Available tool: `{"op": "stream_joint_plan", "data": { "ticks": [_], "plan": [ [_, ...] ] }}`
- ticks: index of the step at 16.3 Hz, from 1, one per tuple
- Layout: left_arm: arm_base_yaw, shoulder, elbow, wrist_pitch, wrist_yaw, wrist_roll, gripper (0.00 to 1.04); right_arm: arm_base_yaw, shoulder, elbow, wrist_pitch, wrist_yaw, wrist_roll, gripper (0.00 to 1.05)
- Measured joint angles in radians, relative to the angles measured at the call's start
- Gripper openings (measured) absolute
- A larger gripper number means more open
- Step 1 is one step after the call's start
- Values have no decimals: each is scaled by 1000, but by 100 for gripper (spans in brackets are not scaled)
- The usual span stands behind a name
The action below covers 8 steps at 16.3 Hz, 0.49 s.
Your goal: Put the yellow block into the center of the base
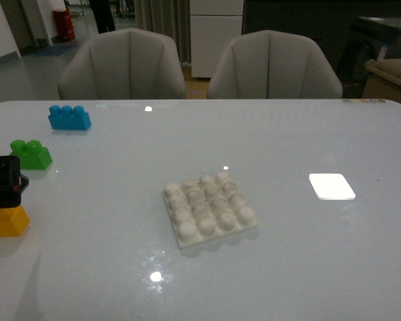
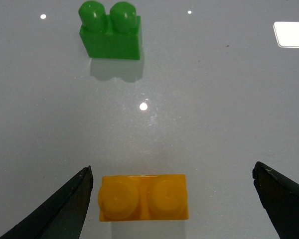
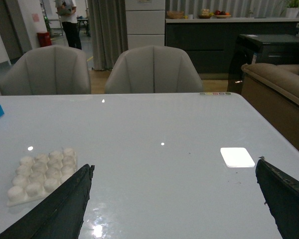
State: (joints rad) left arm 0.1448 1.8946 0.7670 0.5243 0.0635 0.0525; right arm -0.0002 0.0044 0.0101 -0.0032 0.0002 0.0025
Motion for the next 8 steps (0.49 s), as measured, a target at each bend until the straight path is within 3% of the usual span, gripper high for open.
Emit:
{"op": "stream_joint_plan", "data": {
  "ticks": [8],
  "plan": [
    [64, 50, 40, -27, 29, -23, 98, 0, 0, 0, 0, 0, 0, 98]
  ]
}}
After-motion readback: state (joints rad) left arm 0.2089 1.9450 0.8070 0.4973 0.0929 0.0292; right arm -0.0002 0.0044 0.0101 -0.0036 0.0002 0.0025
